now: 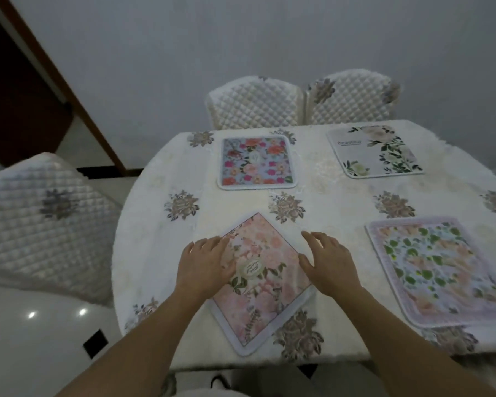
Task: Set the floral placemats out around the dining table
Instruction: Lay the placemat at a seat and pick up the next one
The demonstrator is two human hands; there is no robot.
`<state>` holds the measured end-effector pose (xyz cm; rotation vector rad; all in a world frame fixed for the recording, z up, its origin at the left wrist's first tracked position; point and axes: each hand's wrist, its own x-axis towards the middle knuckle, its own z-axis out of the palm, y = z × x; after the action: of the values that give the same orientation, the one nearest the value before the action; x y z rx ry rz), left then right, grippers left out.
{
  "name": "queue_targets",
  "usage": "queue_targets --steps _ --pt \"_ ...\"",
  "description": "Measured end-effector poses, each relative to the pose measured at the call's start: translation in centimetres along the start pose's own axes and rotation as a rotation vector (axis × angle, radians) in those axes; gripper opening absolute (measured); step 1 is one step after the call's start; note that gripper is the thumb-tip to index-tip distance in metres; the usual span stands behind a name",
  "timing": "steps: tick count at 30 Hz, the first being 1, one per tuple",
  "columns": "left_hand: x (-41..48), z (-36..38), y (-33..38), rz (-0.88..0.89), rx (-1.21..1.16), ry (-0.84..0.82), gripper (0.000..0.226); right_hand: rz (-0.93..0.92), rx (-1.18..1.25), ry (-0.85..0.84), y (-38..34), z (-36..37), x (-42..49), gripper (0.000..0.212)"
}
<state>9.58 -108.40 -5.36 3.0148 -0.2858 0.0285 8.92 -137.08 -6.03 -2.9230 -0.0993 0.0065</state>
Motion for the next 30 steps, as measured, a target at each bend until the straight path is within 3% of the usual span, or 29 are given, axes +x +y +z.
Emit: queue_targets --steps 7,12,18,23,27,30 --pt "-2.7 3.8 -2.6 -0.212 -0.071 -0.062 0.070 -0.051 0.007 -0.098 -1.4 3.7 2.2 0.052" --pt "-4.7 6.7 -1.9 -0.467 -0.141 -0.112 0.077 -0.028 -0.014 -0.182 -1.3 6.6 3.6 0.055" --pt "-5.9 8.7 -0.8 -0.554 -0.170 -0.154 0.077 -0.015 -0.006 -0.195 -1.7 9.4 3.9 0.059" --pt "-5.6 9.2 -0.4 -0.676 -0.469 -0.116 0.071 0.095 0.058 -0.182 -2.0 10.0 4.7 0.068" --pt "-5.1 9.1 -0.3 -0.798 -0.629 -0.079 0.079 0.167 0.126 -0.172 -2.0 9.8 5.4 0.080" --pt "-4.9 9.0 -0.5 -0.885 -0.812 0.002 0.061 0.268 0.213 -0.239 -1.8 9.5 5.5 0.084"
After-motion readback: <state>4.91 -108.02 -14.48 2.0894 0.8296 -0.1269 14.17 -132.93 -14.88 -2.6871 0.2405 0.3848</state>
